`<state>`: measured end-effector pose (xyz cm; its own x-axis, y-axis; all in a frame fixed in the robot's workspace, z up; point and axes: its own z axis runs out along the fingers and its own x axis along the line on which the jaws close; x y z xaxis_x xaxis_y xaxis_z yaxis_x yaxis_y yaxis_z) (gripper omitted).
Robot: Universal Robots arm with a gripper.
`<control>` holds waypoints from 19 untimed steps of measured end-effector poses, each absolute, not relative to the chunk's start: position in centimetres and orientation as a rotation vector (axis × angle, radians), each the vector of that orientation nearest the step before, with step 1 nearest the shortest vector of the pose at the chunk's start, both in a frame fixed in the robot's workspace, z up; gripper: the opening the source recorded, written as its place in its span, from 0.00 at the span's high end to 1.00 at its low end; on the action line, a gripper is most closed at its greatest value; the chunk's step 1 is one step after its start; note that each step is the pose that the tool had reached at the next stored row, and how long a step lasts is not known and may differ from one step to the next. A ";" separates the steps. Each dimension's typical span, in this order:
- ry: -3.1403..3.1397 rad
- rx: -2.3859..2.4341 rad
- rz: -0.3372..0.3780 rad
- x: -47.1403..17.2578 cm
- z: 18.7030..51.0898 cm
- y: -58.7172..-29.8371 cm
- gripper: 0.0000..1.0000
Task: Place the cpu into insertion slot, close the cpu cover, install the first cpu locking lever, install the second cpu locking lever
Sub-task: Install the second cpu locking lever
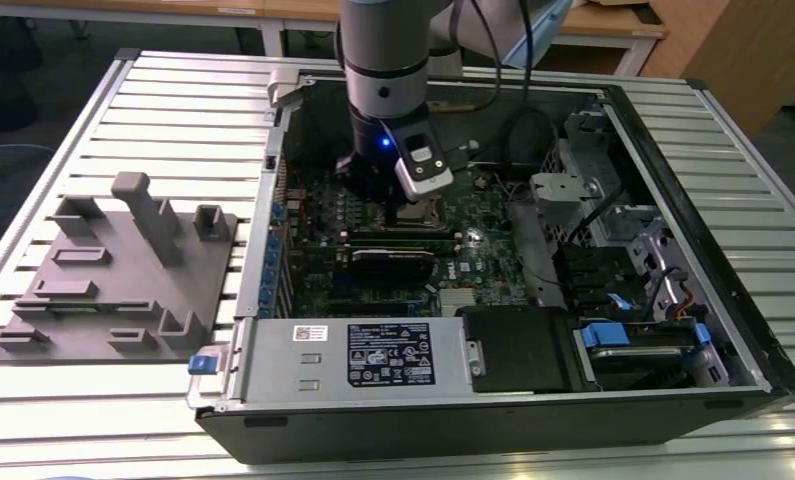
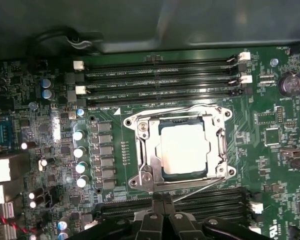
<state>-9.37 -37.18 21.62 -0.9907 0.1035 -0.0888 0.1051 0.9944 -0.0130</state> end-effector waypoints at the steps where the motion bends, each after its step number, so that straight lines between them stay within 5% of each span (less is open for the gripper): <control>1: 3.049 0.165 -0.027 -9.5 21.6 -37.2 0.89; 19: 3.049 0.171 -0.001 -10.4 21.0 -37.3 0.89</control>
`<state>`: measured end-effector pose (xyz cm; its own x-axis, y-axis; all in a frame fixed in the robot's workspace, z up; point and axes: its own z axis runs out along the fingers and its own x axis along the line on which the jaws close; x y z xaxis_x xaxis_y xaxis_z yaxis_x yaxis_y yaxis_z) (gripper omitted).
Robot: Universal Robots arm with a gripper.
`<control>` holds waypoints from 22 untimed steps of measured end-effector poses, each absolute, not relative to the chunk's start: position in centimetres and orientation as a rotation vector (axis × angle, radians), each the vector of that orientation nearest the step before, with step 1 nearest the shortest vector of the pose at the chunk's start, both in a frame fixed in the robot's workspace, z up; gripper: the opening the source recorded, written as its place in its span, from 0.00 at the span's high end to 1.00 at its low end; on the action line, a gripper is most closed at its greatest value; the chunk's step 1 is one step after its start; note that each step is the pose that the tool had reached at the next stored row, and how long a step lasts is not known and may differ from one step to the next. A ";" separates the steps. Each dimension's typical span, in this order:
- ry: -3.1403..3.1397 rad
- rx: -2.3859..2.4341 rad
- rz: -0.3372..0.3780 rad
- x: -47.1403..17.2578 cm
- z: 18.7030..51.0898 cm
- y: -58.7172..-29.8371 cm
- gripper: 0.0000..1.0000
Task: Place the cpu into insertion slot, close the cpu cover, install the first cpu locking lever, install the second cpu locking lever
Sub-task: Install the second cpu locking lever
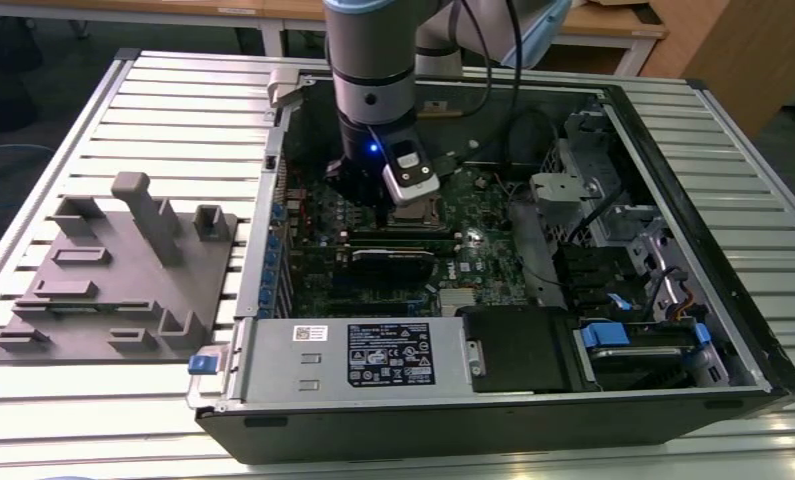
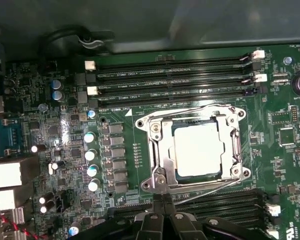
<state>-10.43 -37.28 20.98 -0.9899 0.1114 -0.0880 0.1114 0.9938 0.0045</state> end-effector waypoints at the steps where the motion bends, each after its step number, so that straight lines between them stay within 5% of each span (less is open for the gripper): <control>1: 3.049 0.171 0.006 -10.5 20.9 -37.3 0.89; 7: 3.050 0.173 0.061 -10.6 20.6 -37.3 0.89; 22: 3.049 0.173 0.063 -10.8 20.6 -38.1 0.89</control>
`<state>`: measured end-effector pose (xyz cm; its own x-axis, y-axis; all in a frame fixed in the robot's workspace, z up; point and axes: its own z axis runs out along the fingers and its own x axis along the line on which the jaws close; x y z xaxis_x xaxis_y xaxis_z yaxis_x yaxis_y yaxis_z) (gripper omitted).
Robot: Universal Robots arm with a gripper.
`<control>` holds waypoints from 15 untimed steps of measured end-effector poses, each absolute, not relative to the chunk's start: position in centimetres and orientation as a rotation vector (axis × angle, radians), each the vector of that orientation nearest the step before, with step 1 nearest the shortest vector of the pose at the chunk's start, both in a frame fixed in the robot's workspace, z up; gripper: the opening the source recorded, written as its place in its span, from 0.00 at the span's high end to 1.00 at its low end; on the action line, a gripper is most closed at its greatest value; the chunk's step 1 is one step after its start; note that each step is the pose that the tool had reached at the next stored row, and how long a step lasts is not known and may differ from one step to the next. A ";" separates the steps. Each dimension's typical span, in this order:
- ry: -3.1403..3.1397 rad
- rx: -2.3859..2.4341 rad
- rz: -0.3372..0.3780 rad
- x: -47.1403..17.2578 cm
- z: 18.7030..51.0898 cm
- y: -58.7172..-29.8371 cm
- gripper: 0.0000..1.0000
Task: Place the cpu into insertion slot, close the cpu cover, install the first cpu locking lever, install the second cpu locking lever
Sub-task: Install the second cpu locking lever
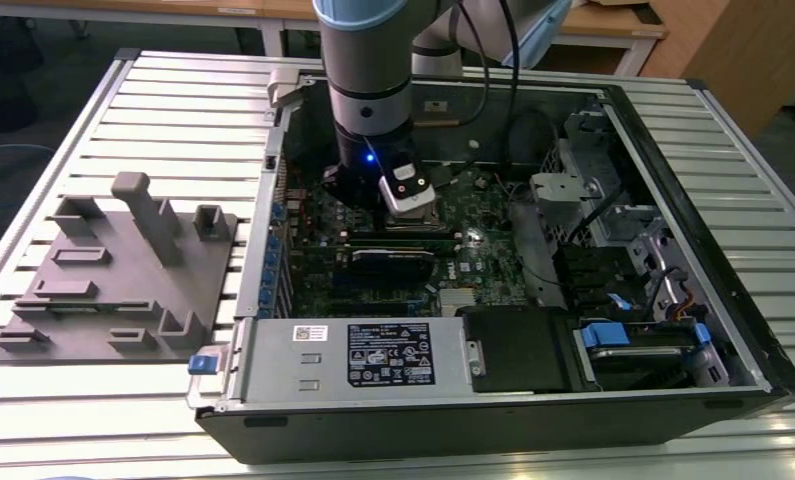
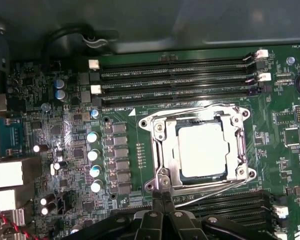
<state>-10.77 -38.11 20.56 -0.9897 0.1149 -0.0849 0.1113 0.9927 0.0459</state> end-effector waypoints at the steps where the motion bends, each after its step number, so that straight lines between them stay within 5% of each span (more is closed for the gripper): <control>1: 3.048 0.173 0.063 -10.8 20.6 -38.2 0.89; 15: 3.046 0.173 0.073 -10.9 20.6 -38.6 0.89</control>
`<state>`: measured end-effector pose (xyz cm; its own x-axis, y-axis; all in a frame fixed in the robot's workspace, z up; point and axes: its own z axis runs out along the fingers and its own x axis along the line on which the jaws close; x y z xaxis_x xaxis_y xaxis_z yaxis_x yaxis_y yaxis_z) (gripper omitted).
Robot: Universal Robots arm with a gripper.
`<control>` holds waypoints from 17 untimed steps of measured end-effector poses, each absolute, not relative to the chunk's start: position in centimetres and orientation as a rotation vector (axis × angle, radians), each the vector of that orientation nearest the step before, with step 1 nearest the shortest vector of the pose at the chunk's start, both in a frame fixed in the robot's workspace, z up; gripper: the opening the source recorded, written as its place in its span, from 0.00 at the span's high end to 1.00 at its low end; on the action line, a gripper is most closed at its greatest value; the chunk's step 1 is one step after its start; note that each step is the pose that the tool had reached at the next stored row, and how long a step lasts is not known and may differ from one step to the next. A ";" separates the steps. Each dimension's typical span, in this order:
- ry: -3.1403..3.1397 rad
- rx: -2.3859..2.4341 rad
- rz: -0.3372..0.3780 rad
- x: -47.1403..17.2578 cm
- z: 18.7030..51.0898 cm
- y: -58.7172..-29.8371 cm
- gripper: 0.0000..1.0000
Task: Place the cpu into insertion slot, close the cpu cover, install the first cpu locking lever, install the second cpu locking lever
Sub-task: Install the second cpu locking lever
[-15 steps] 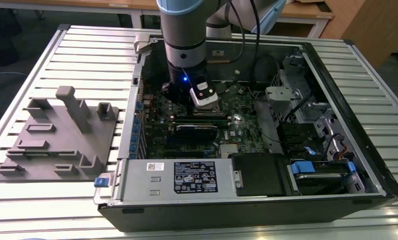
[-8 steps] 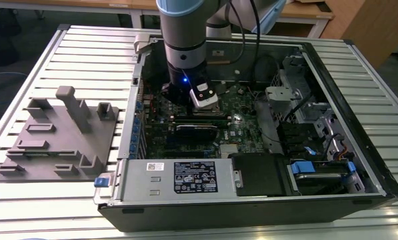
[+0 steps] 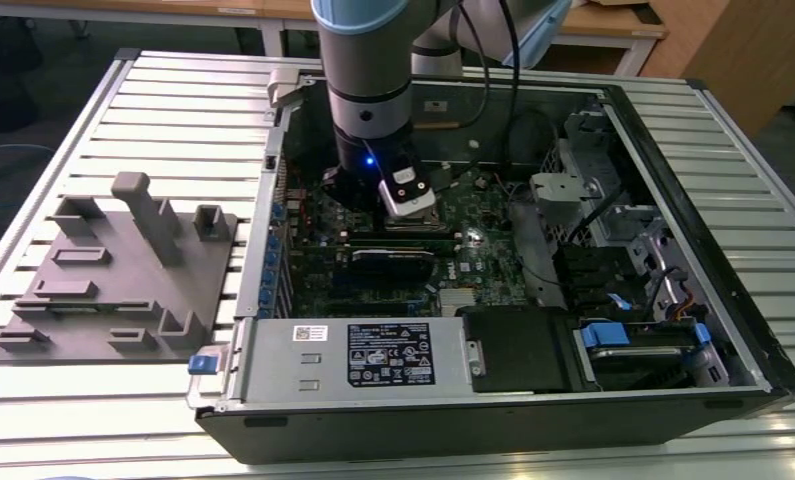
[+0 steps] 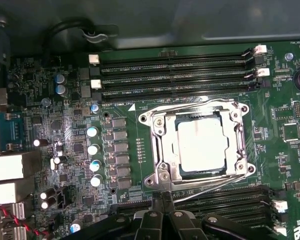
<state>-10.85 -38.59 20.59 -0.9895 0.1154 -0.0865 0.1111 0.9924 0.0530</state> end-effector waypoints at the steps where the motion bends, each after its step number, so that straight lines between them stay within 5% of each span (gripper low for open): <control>1: 3.045 0.174 0.076 -10.9 20.6 -38.6 0.89; 17: 3.029 0.177 0.180 -11.6 20.0 -38.8 0.89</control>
<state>-11.60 -38.82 19.97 -0.9880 0.1218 -0.0950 0.1098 0.9863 0.1234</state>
